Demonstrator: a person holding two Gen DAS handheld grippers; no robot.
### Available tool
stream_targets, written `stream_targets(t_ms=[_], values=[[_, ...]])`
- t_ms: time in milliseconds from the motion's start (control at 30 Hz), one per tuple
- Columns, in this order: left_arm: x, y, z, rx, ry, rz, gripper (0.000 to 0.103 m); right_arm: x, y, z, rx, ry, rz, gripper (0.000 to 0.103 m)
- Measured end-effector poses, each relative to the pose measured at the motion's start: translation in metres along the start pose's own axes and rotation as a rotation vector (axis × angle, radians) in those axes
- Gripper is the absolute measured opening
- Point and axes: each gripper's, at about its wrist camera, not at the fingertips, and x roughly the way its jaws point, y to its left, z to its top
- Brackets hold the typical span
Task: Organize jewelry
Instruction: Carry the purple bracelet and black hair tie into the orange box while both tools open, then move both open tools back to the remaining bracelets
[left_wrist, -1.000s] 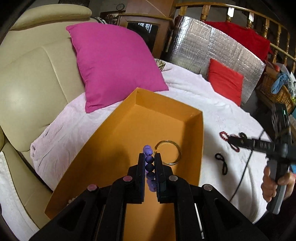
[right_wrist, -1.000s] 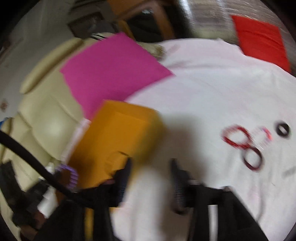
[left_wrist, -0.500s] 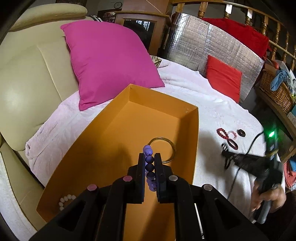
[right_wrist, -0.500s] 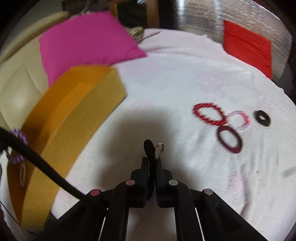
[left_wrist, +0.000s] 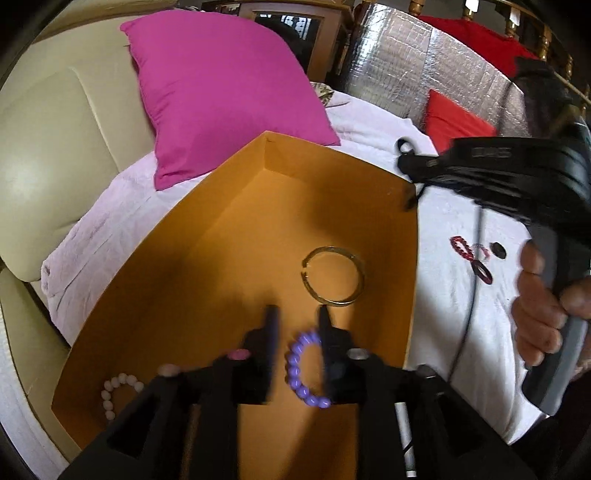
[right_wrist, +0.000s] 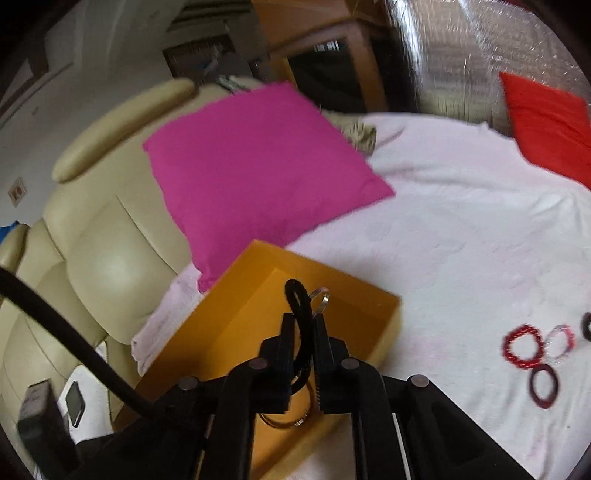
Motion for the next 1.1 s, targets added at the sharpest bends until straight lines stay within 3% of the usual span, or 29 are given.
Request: stream_targets(t_ms=[33,67,167,300,533,667,733,800,867,967,1067,1100], values=[[0.0,0.001,0.0,-0.008,-0.004,0.013,0.053,0.011,-0.001,0.001,0.008,0.02,-0.005,0.016],[-0.002,0.002,0.0,-0.012,-0.013,0.023,0.057,0.019,0.0,0.003,0.014,0.03,-0.015,0.021],[-0.003,0.001,0.002,-0.007,-0.018,0.023,0.058,0.024,-0.015,0.002,0.067,0.048,-0.028,0.034],[-0.011,-0.006,0.005,0.001,-0.046,0.023,0.059,-0.003,-0.029,-0.006,0.07,0.013,-0.048,0.034],[-0.038,-0.023,0.01,0.057,-0.13,0.021,0.067,-0.073,-0.046,0.0,0.024,-0.097,-0.163,0.034],[-0.063,-0.027,0.014,0.092,-0.195,0.042,0.071,-0.14,-0.045,0.008,0.018,-0.231,-0.211,0.034],[-0.074,-0.029,0.014,0.113,-0.221,0.061,0.073,-0.175,-0.044,0.01,0.014,-0.312,-0.228,0.039],[-0.082,-0.029,0.014,0.13,-0.239,0.092,0.073,-0.208,-0.044,0.008,0.026,-0.404,-0.233,0.066],[-0.087,-0.029,0.014,0.134,-0.245,0.111,0.074,-0.246,-0.046,0.002,0.048,-0.534,-0.237,0.069],[-0.09,-0.031,0.015,0.128,-0.234,0.124,0.074,-0.296,-0.057,-0.006,0.083,-0.66,-0.22,0.072],[-0.095,-0.041,0.017,0.136,-0.234,0.131,0.074,-0.336,-0.072,-0.019,0.133,-0.78,-0.198,0.103],[-0.097,-0.047,0.019,0.142,-0.235,0.132,0.074,-0.355,-0.083,-0.029,0.148,-0.839,-0.175,0.103]])
